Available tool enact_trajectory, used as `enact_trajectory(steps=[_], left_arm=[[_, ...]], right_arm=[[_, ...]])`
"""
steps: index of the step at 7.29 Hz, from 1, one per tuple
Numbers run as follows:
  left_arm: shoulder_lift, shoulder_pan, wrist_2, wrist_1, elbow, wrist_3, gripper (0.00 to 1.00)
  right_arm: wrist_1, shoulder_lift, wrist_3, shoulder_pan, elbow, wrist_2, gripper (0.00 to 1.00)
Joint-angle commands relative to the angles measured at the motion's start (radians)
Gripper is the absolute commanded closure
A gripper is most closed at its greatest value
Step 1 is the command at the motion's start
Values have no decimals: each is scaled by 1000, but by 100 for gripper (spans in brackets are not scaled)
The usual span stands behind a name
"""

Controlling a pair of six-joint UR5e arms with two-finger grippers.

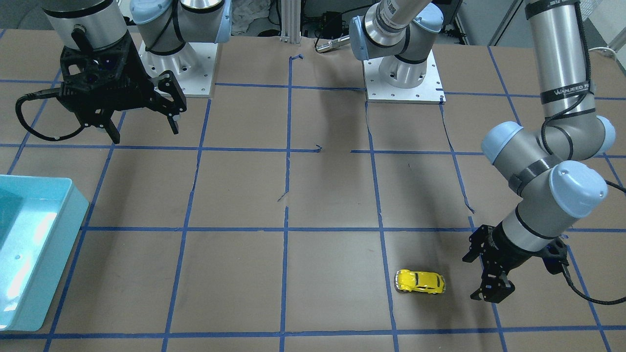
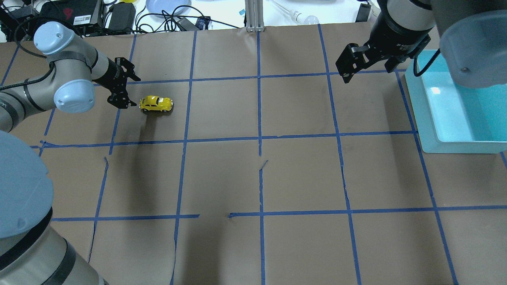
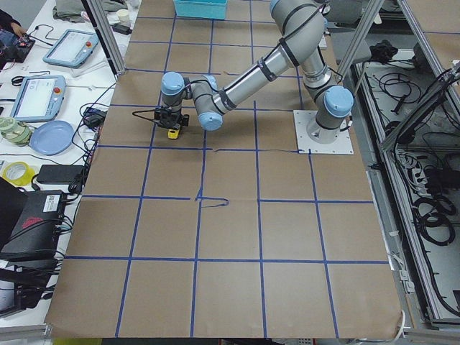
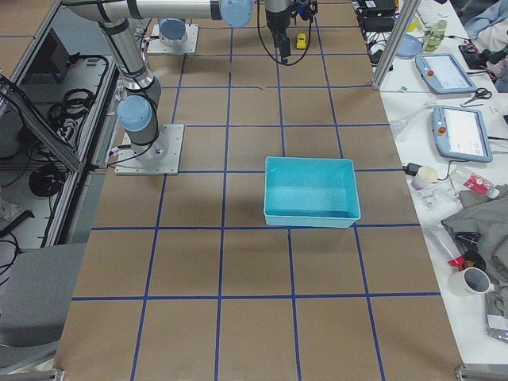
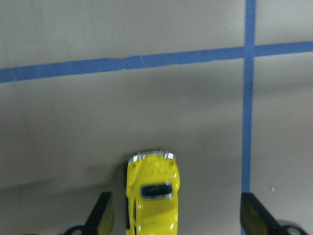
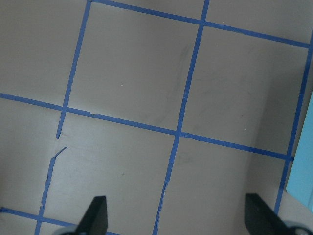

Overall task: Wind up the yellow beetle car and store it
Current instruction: 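Release the car on the table and raise the left gripper, then retract the left gripper while the car rolls forward across the table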

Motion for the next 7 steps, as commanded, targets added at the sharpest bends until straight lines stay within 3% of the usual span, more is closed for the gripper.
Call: enact_trajectory(steps=[1, 3, 7], left_arm=[[96, -1, 8, -112, 19, 190, 8], [182, -12, 109, -278, 58, 436, 3], [325, -88, 134, -605, 134, 911, 0]], right_arm=[[0, -1, 1, 0, 0, 1, 0], [0, -1, 3, 0, -3, 10, 0], [15, 12, -43, -3, 2, 13, 0]])
